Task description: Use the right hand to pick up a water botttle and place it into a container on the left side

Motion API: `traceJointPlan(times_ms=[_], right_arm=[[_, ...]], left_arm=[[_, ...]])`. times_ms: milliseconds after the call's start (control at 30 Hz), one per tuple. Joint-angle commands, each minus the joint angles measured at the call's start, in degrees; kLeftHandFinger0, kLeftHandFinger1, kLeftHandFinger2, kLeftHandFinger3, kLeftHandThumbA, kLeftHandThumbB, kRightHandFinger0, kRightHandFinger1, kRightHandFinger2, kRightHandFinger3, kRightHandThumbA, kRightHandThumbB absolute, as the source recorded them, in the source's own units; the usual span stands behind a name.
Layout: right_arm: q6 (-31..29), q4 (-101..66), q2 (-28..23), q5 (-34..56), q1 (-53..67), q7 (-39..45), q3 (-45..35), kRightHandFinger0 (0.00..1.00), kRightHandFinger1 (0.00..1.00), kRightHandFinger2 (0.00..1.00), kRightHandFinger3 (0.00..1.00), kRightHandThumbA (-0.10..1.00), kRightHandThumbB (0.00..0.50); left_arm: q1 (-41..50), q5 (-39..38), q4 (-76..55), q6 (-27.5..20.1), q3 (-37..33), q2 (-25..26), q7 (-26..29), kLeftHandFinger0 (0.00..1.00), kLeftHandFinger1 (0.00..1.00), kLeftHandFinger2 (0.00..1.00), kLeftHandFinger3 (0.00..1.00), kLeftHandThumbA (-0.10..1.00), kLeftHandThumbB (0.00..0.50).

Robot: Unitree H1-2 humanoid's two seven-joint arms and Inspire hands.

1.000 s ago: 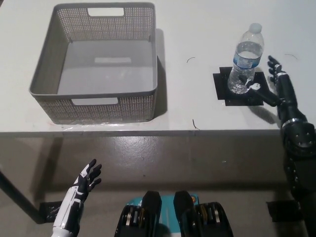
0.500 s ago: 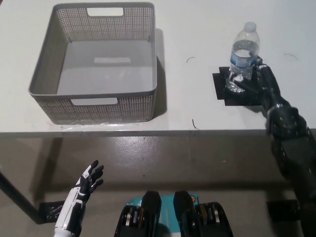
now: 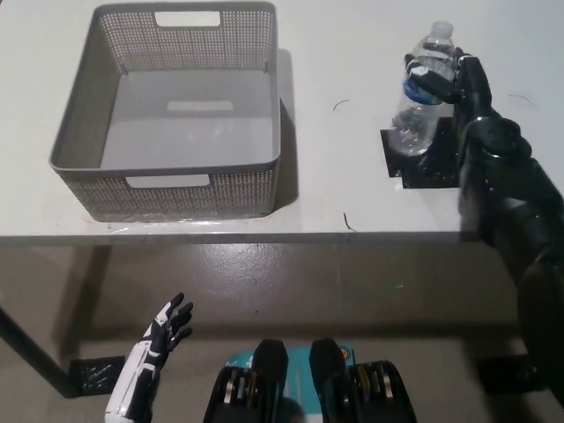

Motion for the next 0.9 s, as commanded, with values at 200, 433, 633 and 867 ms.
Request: traceJointPlan(times_ms=[200,433,633,867], right_arm=[[-10.01,-6.12,2.81,2.86,-5.17,-5.18,-1.3,0.0,0.21,0.66,0.66,-0.1,0.104],[-8.39,-23.97,6.79,1.9,-4.54,-3.6,1.09,0.0,0.29,0.68,0.71,-0.1,0.083],[-4.29,-39.73,10.64,-2.13,-3.45,-3.61,6.33,0.0,0.26,0.62,0.79,-0.1,0.061],[0.24,-43.87,16.41,-2.95,-6.5,-3.83,10.26,0.0,0.29,0.65,0.73,-0.1,0.104]], left_arm=[[1.12,0.47,0.01,-3.79,-0.44,1.02,-1.25,1.0,1.0,1.0,1.0,1.0,0.215],[1.48,1.52,0.36,-4.14,-0.52,0.83,-0.88,1.0,1.0,1.0,1.0,1.0,0.209],[1.46,2.98,0.51,-4.09,-0.76,0.92,-0.54,1.0,1.0,1.0,1.0,1.0,0.201],[1.53,2.62,0.97,-4.57,-1.48,1.79,-1.8,1.0,1.0,1.0,1.0,1.0,0.194]])
